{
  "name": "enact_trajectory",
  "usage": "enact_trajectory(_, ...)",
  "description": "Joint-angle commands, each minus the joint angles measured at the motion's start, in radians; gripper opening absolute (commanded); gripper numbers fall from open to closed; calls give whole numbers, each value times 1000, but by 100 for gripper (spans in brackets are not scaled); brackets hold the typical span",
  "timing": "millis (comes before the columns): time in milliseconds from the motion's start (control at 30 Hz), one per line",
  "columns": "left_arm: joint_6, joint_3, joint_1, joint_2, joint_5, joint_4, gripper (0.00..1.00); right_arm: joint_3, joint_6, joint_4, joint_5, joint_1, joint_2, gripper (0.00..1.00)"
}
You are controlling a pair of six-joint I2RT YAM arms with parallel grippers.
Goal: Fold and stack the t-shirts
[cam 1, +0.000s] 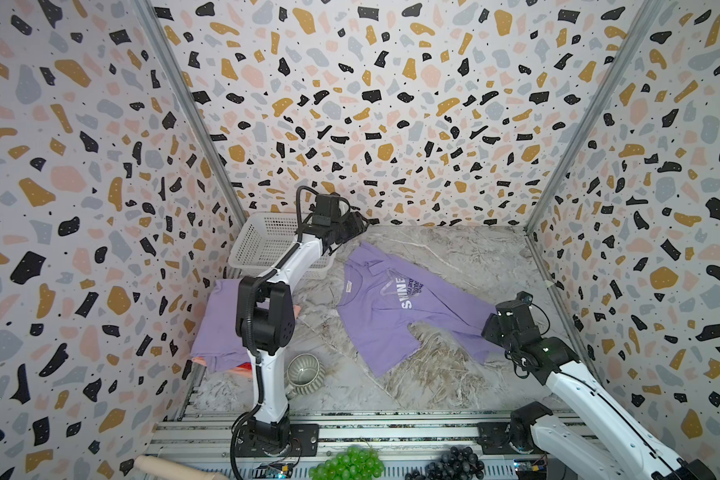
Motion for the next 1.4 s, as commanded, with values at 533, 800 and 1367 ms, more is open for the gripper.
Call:
enact_trajectory(533, 382, -706, -293, -363, -135, -262, 60, 155, -439, 427, -313, -111, 680, 62)
enact_trajectory(800, 392, -759, -432, -306, -141, -191, 61, 165, -466, 418, -329, -111, 761, 62)
enact_trajectory(1367, 219, -940, -401, -220, -353, -157, 49, 253, -503, 423, -310, -125, 906, 21)
